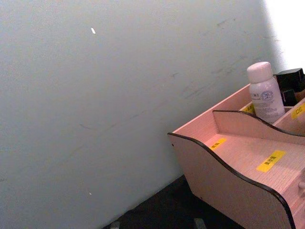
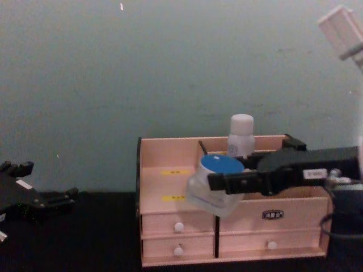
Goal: Pick up the facial cleanser and watermelon frost from the table and place them into the tiered storage box.
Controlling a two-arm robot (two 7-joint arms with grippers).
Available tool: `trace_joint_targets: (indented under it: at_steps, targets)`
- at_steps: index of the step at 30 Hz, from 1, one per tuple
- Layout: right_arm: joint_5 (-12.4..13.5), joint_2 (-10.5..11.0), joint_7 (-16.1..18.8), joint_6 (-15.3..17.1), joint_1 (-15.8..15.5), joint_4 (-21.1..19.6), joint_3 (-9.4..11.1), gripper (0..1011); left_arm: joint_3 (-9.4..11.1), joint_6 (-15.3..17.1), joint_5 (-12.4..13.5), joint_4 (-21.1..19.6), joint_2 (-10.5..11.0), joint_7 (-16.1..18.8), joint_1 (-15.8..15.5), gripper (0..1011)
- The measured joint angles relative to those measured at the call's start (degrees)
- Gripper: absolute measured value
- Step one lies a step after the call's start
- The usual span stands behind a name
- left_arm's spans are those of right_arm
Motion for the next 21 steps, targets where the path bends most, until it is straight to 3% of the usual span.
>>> trace_joint_targets:
  at_steps: [13, 21]
  targets:
    - [-3.32, -5.86, -1.15, -1.54, 6.39, 8.07, -2.93, 715, 0.0, 0.0, 0.0, 0.0, 0.0, 0.0, 0.0, 1001]
    - [-5.03, -9.74, -1.74, -2.05, 9.93, 13.62, -3.44, 715, 0.0, 0.0, 0.0, 0.0, 0.0, 0.0, 0.0, 1001]
